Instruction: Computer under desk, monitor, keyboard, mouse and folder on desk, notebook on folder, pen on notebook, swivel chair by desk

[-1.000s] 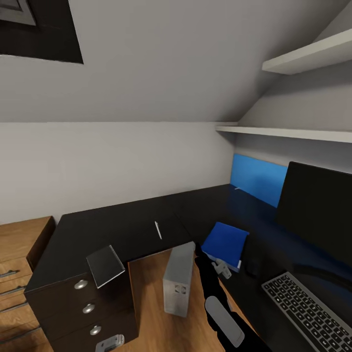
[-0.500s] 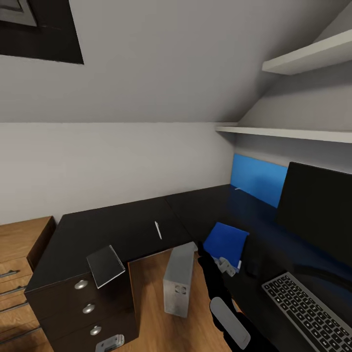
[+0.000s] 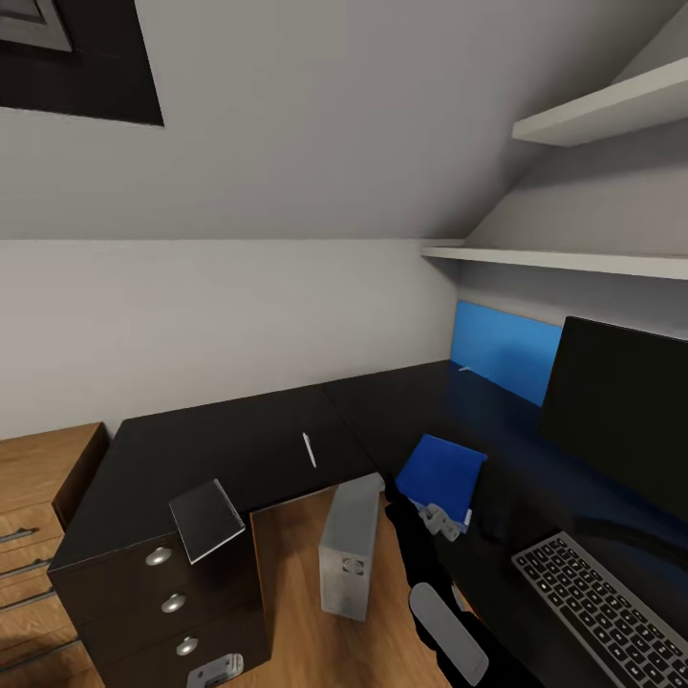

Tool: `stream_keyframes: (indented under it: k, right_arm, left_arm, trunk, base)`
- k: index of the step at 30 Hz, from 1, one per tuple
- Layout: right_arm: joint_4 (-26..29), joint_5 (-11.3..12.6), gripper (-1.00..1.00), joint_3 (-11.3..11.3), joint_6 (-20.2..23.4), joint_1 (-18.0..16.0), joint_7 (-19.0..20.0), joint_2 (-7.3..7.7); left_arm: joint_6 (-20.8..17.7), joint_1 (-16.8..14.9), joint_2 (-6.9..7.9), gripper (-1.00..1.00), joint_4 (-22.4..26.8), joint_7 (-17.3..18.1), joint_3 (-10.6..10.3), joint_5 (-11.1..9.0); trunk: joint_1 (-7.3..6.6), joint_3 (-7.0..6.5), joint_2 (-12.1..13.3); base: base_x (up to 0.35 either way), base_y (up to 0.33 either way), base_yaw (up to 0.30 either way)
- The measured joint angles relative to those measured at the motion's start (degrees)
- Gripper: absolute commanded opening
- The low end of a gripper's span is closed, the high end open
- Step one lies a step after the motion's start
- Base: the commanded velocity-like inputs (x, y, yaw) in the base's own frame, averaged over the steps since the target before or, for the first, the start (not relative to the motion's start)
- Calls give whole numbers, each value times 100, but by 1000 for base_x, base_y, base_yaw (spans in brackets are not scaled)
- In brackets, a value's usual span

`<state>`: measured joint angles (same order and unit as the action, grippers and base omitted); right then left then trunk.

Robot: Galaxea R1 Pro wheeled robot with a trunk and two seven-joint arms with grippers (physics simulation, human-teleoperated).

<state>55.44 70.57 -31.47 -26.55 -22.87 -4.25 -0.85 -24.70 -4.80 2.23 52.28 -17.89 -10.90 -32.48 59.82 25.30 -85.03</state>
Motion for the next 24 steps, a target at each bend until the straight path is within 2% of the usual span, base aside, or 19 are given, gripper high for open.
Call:
stream_keyframes:
  k: [6,11,15,24]
  right_arm:
    - [71,-78,100,-140,2,0,27,26]
    - [134,-165,100,-534,4,1,28,49]
    - [148,-189,100,-717,2,1,21,52]
    - [6,-200,100,-756,8,-4,33,101]
  left_arm:
    - [0,0,-1,100,0,4,0,2]
    - [0,0,-2,100,0,8,0,3]
    - [0,0,-2,100,0,9,0,4]
    - [0,0,-2,100,0,8,0,4]
  trunk:
    - [0,0,0]
    - [0,0,0]
    - [0,0,0]
    - [0,0,0]
  base:
    - [0,0,0]
    - [0,0,0]
    - [0,0,0]
    - [0,0,0]
